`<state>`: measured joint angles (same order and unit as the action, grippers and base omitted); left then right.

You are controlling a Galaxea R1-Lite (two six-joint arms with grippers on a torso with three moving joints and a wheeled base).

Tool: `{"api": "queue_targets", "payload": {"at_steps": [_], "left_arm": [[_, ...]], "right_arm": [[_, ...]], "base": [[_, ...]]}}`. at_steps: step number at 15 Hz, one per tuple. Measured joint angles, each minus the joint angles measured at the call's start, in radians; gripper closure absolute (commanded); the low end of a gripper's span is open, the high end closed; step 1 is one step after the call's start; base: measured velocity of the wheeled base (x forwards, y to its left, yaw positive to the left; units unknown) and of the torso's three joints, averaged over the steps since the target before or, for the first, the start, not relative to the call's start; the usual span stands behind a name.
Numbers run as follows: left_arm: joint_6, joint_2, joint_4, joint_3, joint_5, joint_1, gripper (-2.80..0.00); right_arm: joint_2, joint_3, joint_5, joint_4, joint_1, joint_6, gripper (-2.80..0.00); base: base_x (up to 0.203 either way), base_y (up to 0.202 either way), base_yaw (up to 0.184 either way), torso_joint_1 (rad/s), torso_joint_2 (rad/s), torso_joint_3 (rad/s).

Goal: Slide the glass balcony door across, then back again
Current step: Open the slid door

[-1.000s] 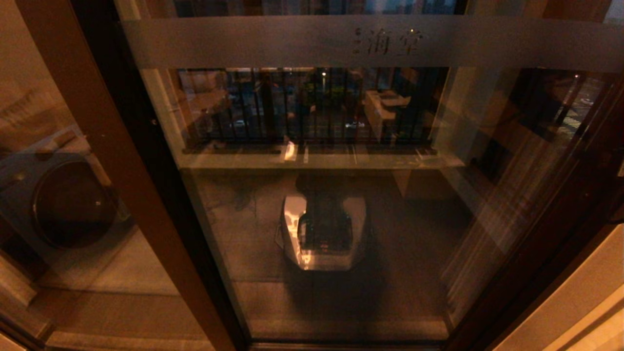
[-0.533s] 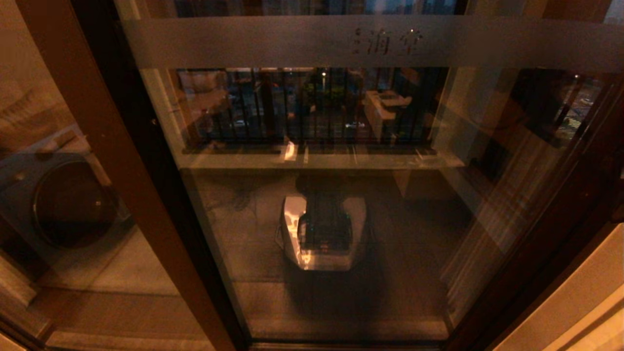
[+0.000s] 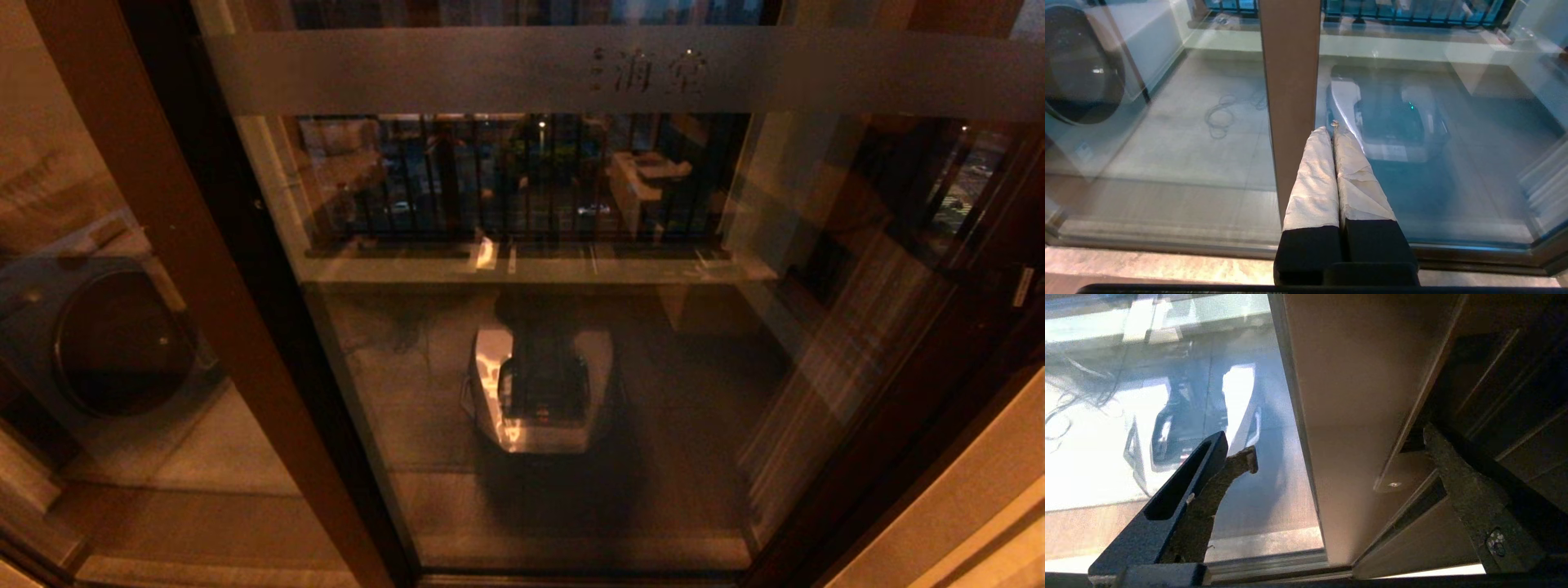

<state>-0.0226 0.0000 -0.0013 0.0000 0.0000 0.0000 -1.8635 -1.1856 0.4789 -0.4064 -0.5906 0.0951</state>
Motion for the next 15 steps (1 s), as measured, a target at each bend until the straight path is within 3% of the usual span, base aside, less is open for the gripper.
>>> {"api": "queue_targets", "payload": {"at_steps": [15], "left_arm": [[0.0, 0.0, 0.0, 0.0, 0.0, 0.0, 0.0]], "right_arm": [[0.007, 0.073, -0.011, -0.1, 0.071, -0.065, -2.8]], "base": [[0.0, 0.0, 0.0, 0.0, 0.0, 0.0]]}}
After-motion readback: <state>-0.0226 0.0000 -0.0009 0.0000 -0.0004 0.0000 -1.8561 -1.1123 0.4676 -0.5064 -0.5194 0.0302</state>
